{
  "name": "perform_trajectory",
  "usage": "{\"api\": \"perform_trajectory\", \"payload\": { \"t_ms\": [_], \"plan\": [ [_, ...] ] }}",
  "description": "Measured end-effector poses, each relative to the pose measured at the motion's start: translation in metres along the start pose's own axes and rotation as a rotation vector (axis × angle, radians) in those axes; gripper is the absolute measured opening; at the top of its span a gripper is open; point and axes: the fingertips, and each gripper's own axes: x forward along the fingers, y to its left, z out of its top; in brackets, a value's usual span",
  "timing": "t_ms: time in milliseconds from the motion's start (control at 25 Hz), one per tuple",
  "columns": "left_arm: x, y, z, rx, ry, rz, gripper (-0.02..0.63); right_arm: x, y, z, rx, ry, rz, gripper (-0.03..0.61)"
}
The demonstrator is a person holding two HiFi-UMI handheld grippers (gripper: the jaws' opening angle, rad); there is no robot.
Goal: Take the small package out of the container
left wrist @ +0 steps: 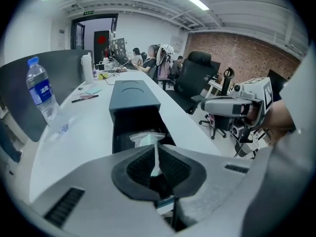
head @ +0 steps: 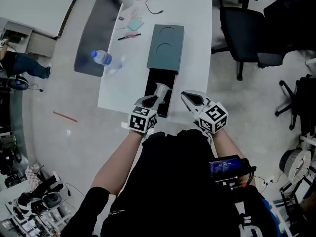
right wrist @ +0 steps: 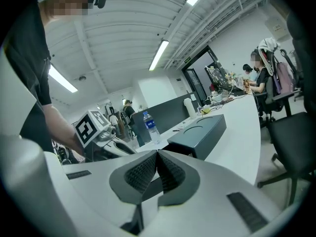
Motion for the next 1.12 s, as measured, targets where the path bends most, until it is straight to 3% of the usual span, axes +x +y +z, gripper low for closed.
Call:
{"api": "perform_trajectory", "payload": {
  "t_ms": [80,160,240,720,1120],
  "plan": [
    [0.007,-0.001,-0.001,-0.002,0.025,-0.009,0.026,-0.002,-0.003,0.001,0.005,0.000,-0.009,0.026],
    [0.011,0.003,-0.002,0.001,0.052,-0.017,0.105,0.001,-0.005,0.004,0.009,-0.008,-0.013,0.026],
    [0.014,0.010,-0.001,0.008,0.076,-0.004,0.144,0.006,-0.006,0.007,0.016,-0.019,-0.010,0.026],
    [0.041,0.015,-0.022,-0.002,0.253,0.025,0.196,-0.002,-0.021,0.003,0.063,-0.013,-0.031,0.026],
    [0.051,0.013,-0.035,-0.022,0.332,0.018,0.163,-0.004,-0.024,0.004,0.082,-0.020,-0.042,0.026]
  ]
}}
